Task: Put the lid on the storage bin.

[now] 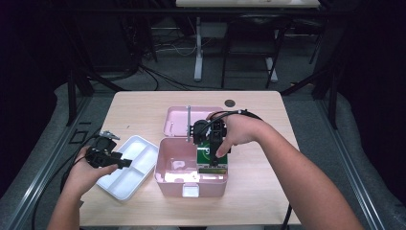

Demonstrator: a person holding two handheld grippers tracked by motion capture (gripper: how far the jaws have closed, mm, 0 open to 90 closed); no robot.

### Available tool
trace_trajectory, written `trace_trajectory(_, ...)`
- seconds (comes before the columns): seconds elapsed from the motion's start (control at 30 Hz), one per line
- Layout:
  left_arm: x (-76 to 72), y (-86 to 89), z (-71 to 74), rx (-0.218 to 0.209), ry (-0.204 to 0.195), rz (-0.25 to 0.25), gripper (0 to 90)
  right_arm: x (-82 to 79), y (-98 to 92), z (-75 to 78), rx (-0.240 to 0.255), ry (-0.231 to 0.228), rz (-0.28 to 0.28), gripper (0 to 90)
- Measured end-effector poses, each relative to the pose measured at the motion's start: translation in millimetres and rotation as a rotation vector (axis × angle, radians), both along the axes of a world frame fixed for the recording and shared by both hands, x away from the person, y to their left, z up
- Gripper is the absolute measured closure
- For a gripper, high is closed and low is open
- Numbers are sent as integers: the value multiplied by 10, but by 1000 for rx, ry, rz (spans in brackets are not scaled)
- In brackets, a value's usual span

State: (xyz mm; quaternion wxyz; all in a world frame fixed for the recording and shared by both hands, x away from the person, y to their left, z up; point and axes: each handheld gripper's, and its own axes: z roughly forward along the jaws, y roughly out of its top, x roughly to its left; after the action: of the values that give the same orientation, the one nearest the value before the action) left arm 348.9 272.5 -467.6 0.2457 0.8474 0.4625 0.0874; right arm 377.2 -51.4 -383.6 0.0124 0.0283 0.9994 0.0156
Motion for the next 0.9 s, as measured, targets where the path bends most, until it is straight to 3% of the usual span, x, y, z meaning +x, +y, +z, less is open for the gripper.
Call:
trace_trajectory(0.13,2,0,0,1,1,-1,474,21,1,-74,12,11,-13,162)
trace_trajectory(0.4,5,-5,-8,1,3,-4,474,51,22,-227,-21,5,4,161)
trace_trajectory(0.53,5,-5,-8,-1,3,-4,474,81,4,-290,3,28,-12,161)
trace_trajectory(0.9,9,-16,-16,6,5,-5,474,101,-9,-455,-6,29,3,159)
